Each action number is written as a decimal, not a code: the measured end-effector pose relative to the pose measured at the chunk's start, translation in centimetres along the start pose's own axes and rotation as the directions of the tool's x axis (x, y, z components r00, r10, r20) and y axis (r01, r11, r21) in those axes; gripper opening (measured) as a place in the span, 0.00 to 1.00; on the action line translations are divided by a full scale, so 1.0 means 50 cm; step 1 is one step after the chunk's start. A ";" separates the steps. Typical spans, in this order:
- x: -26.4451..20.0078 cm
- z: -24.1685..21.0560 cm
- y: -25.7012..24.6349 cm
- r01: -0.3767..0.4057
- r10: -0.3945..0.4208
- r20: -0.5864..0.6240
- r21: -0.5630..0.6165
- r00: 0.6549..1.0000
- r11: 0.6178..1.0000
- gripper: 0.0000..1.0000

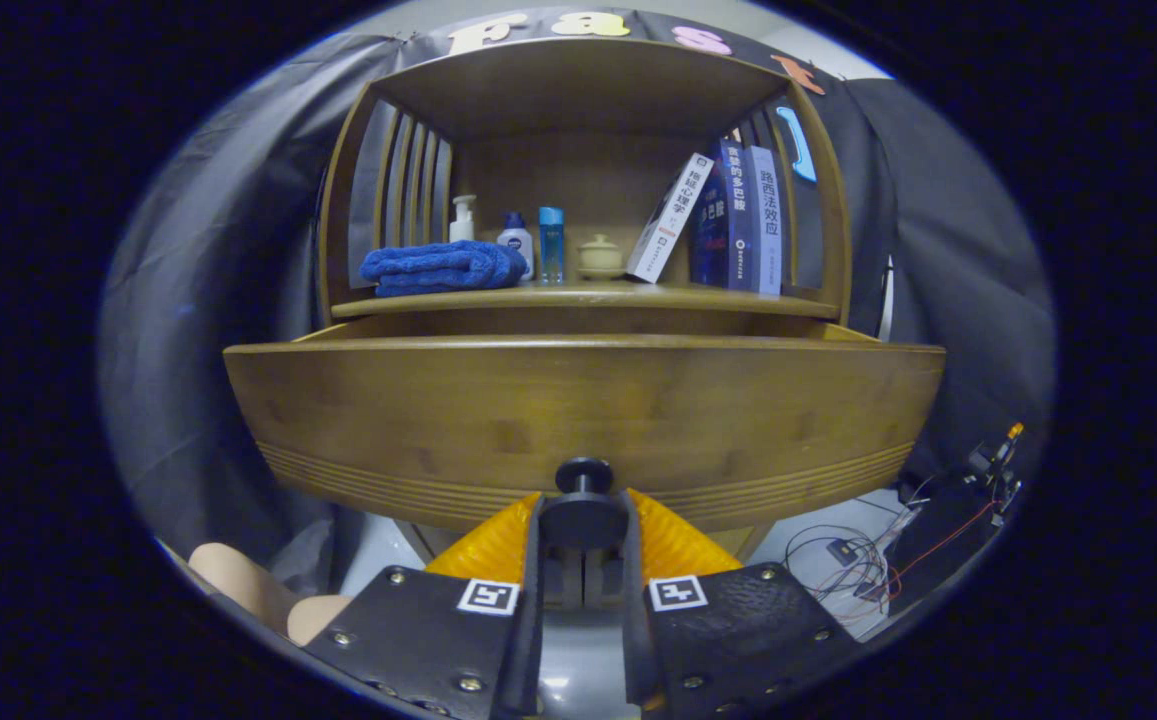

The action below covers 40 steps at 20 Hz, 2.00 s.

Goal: Pull open the drawer, take out the items inside it, and place them on the countertop above the cabinet.

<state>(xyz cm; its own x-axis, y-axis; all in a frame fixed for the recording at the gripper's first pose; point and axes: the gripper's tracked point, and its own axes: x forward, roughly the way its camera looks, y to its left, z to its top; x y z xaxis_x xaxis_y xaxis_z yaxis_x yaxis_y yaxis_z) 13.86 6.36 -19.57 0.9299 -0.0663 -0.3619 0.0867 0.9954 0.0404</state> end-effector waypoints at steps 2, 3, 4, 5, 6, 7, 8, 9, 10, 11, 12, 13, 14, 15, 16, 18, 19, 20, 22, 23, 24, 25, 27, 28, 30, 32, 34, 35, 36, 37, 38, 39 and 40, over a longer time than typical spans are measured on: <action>-0.016 -0.014 -0.001 0.000 0.000 -0.015 0.012 1.000 1.000 0.33; -0.025 -0.022 -0.002 -0.002 0.003 -0.023 0.015 1.000 1.000 0.33; -0.029 -0.023 0.001 -0.002 0.003 -0.017 0.016 1.000 1.000 0.33; -0.041 -0.030 -0.001 -0.002 0.002 -0.026 0.008 1.000 1.000 0.33; -0.053 -0.029 0.000 -0.003 0.003 -0.026 0.004 1.000 1.000 0.33; -0.063 -0.035 0.003 -0.008 0.008 -0.035 0.005 0.999 1.000 0.33; -0.067 -0.037 0.007 -0.016 0.017 -0.036 0.010 0.999 1.000 0.33; -0.070 -0.039 0.010 -0.018 0.019 -0.039 0.013 0.999 1.000 0.33; -0.073 -0.039 0.010 -0.016 0.016 -0.038 0.001 0.999 1.000 0.33; -0.075 -0.039 0.009 -0.016 0.016 -0.037 -0.015 0.999 1.000 0.33; -0.071 -0.040 0.010 -0.025 0.024 -0.040 -0.026 0.999 0.999 0.33; -0.072 -0.038 0.011 -0.038 0.036 -0.045 -0.027 0.998 0.999 0.37; -0.079 -0.045 0.010 -0.050 0.049 -0.056 -0.018 0.997 0.999 0.41; -0.088 -0.044 0.011 -0.058 0.058 -0.057 -0.001 0.997 0.998 0.43; -0.095 -0.042 0.009 -0.062 0.062 -0.055 0.016 0.997 0.998 0.44; -0.115 -0.035 0.008 -0.062 0.064 -0.050 0.028 0.997 0.998 0.44; -0.125 -0.023 0.006 -0.060 0.060 -0.039 0.021 0.997 0.998 0.44; -0.134 -0.005 0.002 -0.055 0.055 -0.021 0.010 0.998 0.998 0.45; -0.152 0.052 0.001 -0.063 0.063 0.042 -0.002 0.997 0.998 0.45; -0.157 0.092 0.001 -0.070 0.070 0.081 -0.004 0.994 0.998 0.45; -0.166 0.132 0.003 -0.075 0.075 0.119 -0.003 0.990 0.997 0.45; -0.169 0.170 0.005 -0.085 0.085 0.150 -0.003 0.985 0.996 0.45; -0.166 0.233 0.010 -0.107 0.108 0.196 -0.014 0.975 0.994 0.45; -0.162 0.258 0.011 -0.115 0.118 0.213 -0.027 0.970 0.993 0.45; -0.131 0.300 0.012 -0.121 0.133 0.219 -0.067 0.967 0.990 0.45; -0.080 0.322 0.012 -0.128 0.143 0.174 -0.095 0.974 0.987 0.44; -0.021 0.333 0.018 -0.143 0.154 0.118 -0.098 0.981 0.985 0.45; 0.007 0.338 0.020 -0.150 0.160 0.096 -0.098 0.983 0.984 0.45; 0.034 0.337 0.022 -0.159 0.165 0.063 -0.093 0.984 0.983 0.45; 0.061 0.326 0.030 -0.176 0.178 0.024 -0.074 0.984 0.982 0.45; 0.085 0.304 0.034 -0.187 0.186 -0.032 -0.054 0.982 0.981 0.45; 0.111 0.273 0.033 -0.189 0.184 -0.104 -0.035 0.977 0.981 0.45; 0.133 0.236 0.033 -0.187 0.182 -0.169 -0.017 0.969 0.982 0.45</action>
<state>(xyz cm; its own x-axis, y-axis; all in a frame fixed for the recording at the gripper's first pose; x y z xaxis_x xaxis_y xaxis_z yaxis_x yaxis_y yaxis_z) 24.42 6.73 -10.92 0.8561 0.1284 -0.5006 -0.0949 0.9912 0.0919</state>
